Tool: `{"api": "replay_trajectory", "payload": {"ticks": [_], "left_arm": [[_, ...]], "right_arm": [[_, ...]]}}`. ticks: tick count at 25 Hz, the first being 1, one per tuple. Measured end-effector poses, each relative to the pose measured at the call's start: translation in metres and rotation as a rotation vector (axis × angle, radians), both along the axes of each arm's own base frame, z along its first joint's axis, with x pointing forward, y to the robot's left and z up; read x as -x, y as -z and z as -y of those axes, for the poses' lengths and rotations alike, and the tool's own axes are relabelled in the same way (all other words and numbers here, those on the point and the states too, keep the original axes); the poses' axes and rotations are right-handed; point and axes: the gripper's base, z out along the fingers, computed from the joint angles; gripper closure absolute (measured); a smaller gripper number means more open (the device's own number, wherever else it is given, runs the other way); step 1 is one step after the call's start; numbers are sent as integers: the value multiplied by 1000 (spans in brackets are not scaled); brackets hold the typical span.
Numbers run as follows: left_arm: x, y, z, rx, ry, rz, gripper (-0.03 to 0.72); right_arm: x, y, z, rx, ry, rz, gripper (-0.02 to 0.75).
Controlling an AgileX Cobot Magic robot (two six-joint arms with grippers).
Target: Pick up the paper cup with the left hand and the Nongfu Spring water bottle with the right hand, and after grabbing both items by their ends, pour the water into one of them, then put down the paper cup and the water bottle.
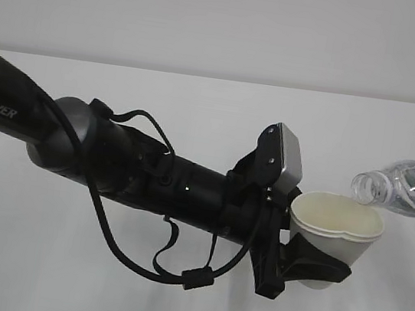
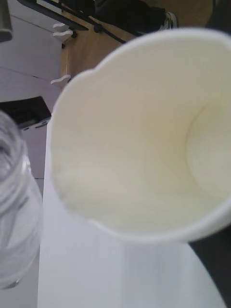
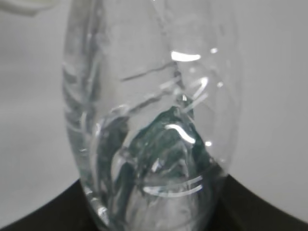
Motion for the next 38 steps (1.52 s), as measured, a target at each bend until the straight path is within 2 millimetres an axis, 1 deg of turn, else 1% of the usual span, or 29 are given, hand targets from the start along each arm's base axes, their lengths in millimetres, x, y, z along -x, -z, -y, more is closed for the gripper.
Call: {"api": "replay_trajectory", "payload": {"ticks": [15, 38], "left_arm": [[0, 0, 0, -1, -3, -11, 293], [2, -1, 0, 13, 7, -39, 293]], "right_arm": [[-3, -6, 0, 7, -6, 55, 387], [-3, -6, 1, 86, -27, 81, 389]]}}
